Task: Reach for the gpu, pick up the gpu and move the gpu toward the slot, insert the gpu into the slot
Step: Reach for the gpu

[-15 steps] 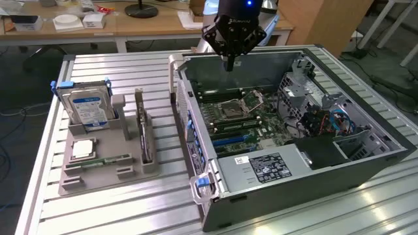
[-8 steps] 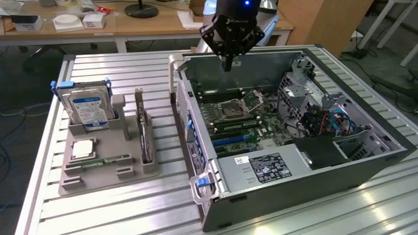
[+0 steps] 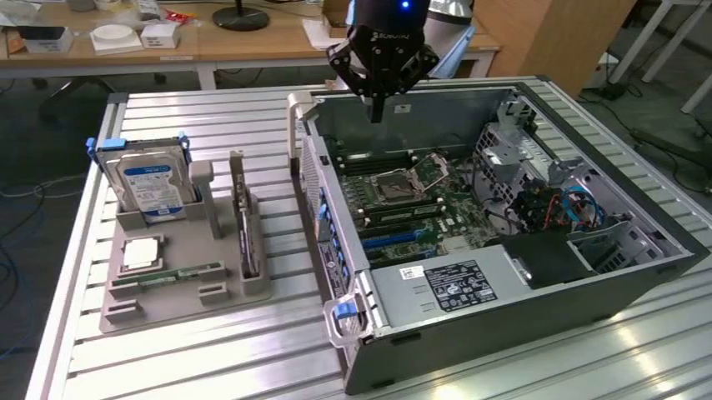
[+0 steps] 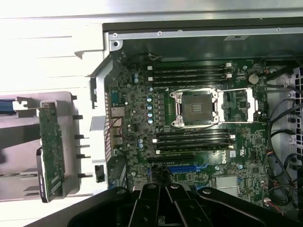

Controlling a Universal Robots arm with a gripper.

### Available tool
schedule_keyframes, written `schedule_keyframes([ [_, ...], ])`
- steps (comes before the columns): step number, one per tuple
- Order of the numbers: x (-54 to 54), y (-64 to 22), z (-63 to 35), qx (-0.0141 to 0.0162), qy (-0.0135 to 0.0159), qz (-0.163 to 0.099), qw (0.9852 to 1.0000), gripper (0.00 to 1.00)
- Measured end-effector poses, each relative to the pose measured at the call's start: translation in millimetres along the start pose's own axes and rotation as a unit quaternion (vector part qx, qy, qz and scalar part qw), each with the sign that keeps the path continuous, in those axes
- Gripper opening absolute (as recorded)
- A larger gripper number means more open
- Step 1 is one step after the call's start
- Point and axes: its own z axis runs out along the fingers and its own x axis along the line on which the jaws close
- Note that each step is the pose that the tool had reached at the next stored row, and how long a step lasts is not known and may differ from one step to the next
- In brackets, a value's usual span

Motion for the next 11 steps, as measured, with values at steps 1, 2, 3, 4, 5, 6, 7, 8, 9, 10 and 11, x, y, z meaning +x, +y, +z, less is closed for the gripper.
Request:
schedule_keyframes([
  [1,2.2,-0.2,-0.1,0.0000,0.0000,0.000,1.0000,0.10],
  [2,4.5,-0.4,-0.1,0.0000,0.0000,0.000,1.0000,0.10],
  [3,6.5,-0.5,-0.2,0.0000,0.0000,0.000,1.0000,0.10],
  [4,8.3,-0.7,-0.3,0.0000,0.0000,0.000,1.0000,0.10],
  [5,10.2,-0.8,-0.3,0.0000,0.0000,0.000,1.0000,0.10],
  [6,12.0,-1.0,-0.4,0.0000,0.0000,0.000,1.0000,0.10],
  [7,13.6,-1.1,-0.4,0.0000,0.0000,0.000,1.0000,0.10],
  [8,15.1,-1.2,-0.4,0.0000,0.0000,0.000,1.0000,0.10],
  [9,16.7,-1.4,-0.4,0.0000,0.0000,0.000,1.0000,0.10],
  [10,18.2,-1.5,-0.5,0.0000,0.0000,0.000,1.0000,0.10],
  [11,19.7,-1.6,-0.6,0.0000,0.0000,0.000,1.0000,0.10],
])
